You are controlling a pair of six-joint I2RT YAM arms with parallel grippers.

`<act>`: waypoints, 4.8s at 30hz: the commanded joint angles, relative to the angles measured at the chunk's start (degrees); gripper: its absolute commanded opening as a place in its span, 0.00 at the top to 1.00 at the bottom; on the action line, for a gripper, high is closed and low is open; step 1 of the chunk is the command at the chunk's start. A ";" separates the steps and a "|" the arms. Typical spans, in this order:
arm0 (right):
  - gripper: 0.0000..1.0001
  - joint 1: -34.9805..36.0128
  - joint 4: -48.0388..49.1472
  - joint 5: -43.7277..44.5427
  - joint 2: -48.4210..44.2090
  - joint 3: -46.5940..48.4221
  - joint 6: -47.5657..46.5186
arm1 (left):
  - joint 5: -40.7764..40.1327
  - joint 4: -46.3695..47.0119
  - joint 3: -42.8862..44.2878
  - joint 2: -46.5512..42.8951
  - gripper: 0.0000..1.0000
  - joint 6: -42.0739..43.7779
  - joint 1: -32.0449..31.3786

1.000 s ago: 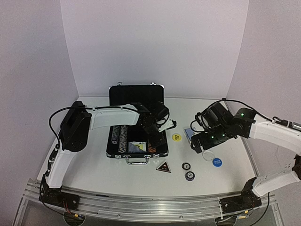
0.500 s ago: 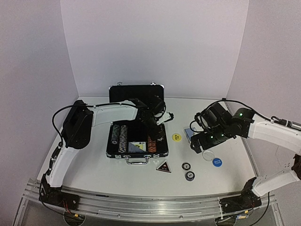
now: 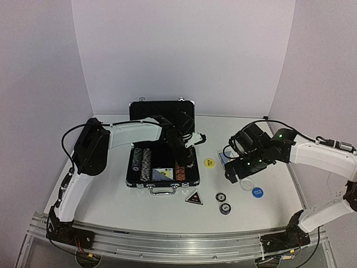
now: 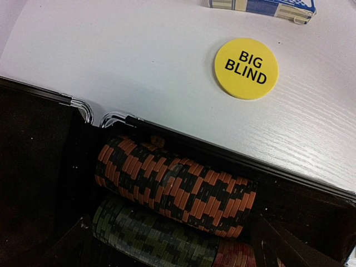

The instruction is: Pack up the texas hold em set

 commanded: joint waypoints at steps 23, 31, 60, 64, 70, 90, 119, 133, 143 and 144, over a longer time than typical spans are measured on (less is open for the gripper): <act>0.13 -0.30 0.65 -11.25 18.87 5.74 16.74 | -16.24 19.57 -34.51 -40.44 0.00 -36.69 -5.26; 0.23 -0.04 0.67 -12.51 24.84 5.73 17.54 | -20.87 15.53 -50.79 -49.27 0.00 -52.31 -5.28; 0.43 5.00 0.90 -6.34 33.35 5.75 20.26 | -21.74 16.63 -60.63 -58.42 0.00 -57.77 -5.28; 0.49 5.01 1.18 -7.16 33.92 5.22 20.27 | -21.53 16.49 -60.56 -58.13 0.00 -57.74 -5.28; 0.54 5.41 1.09 -7.41 33.92 3.46 20.97 | -21.62 16.16 -60.69 -58.30 0.00 -57.68 -5.28; 1.00 5.62 1.01 -6.37 27.46 5.73 17.19 | -21.17 16.91 -62.29 -61.91 0.00 -59.24 -5.28; 1.00 10.30 -1.15 -22.34 9.19 11.02 -12.46 | 49.12 60.15 -58.80 -36.05 0.08 -88.71 1.66; 1.00 11.51 -3.91 -23.42 11.21 12.75 -15.47 | 62.19 87.24 -56.41 -20.83 0.22 -105.81 -2.82; 1.00 12.28 -4.38 -21.28 12.30 13.27 -15.47 | 64.65 82.46 -53.40 -18.31 0.31 -104.27 -4.73; 1.00 12.36 -4.39 -21.25 12.30 13.35 -15.47 | 64.77 81.52 -52.98 -18.05 0.31 -103.80 -4.82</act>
